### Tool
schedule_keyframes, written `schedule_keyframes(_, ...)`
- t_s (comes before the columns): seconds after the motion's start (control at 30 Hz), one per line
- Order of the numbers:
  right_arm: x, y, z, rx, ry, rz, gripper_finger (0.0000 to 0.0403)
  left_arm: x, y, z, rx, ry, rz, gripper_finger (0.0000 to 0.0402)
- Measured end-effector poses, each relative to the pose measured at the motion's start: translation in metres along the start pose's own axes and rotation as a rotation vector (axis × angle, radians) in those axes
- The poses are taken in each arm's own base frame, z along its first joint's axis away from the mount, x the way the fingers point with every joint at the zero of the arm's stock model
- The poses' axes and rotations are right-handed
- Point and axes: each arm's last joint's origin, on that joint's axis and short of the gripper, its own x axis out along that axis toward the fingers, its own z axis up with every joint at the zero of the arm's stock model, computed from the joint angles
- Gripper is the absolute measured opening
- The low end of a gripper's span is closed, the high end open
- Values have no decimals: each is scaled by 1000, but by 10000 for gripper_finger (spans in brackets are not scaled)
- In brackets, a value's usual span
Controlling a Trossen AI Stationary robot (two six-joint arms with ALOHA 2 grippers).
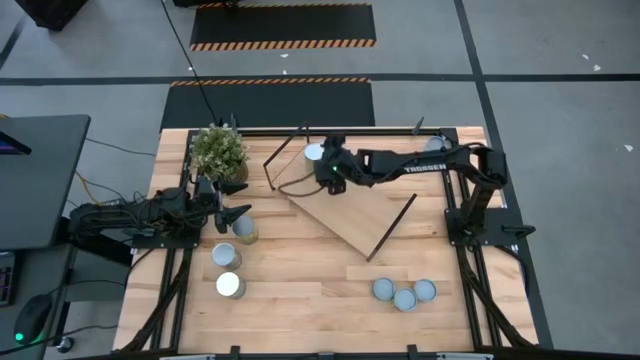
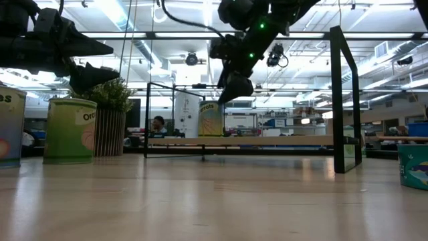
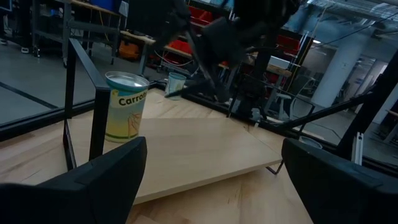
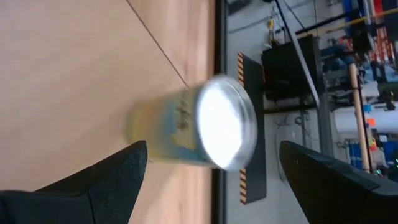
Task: Pick and place cans onto a shelf
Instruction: Put the canned oranges on the shelf
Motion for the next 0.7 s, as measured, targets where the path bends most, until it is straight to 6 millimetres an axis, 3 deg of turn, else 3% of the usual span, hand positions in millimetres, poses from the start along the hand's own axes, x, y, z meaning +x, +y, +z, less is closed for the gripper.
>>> schedule_keyframes(0.43,-39,50,34,46,-129,86,373,0,0,0,-4,0,0,378)
schedule_keyframes(0.7,-63,79,51,199,-261,324,373,0,0,0,5,3,1,378)
